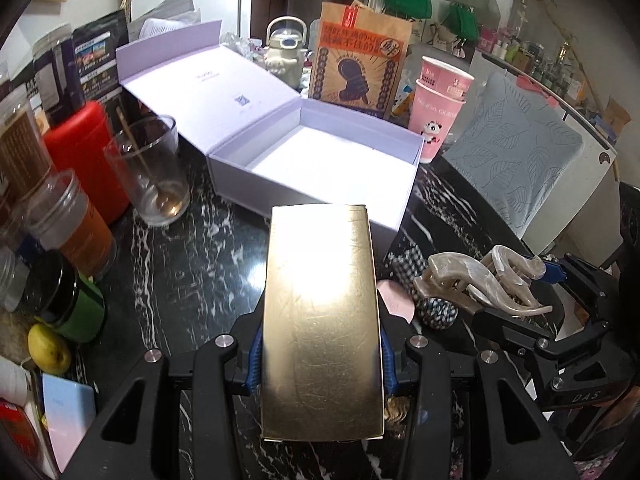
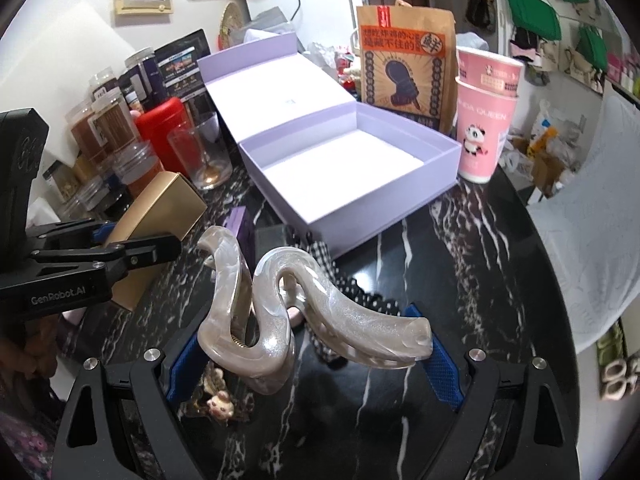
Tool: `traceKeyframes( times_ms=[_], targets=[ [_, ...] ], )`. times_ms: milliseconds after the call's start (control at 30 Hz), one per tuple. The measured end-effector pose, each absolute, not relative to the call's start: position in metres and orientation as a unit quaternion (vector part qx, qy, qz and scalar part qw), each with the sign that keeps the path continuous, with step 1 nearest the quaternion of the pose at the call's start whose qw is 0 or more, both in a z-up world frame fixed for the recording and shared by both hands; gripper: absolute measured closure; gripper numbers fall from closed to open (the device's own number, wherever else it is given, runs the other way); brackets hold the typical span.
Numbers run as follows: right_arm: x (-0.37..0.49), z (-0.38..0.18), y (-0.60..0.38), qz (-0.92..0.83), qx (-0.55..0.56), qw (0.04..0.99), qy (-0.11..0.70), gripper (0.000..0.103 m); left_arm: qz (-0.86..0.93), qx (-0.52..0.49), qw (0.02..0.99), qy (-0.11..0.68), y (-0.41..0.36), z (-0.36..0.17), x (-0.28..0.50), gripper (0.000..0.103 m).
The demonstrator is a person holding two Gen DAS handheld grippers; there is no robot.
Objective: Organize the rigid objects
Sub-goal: 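Lift the gold case with the left gripper while the right gripper carries the claw clip toward the lavender box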
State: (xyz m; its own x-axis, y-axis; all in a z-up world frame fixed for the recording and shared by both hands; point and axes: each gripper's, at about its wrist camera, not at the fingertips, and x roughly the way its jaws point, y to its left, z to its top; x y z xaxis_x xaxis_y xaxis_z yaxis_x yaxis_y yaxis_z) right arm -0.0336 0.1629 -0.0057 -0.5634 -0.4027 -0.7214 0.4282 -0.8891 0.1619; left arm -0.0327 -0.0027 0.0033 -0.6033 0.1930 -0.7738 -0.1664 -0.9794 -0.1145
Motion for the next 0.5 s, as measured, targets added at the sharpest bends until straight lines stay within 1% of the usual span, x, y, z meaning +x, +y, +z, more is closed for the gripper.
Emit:
traceKeyframes(
  times_ms=[500],
  targets=[
    [-0.067, 0.014, 0.157, -0.886, 0.385, 0.258, 0.017, 0.011, 0.907, -0.407, 0.105, 0.001, 0.006, 0.025, -0.065, 0.059]
  ],
)
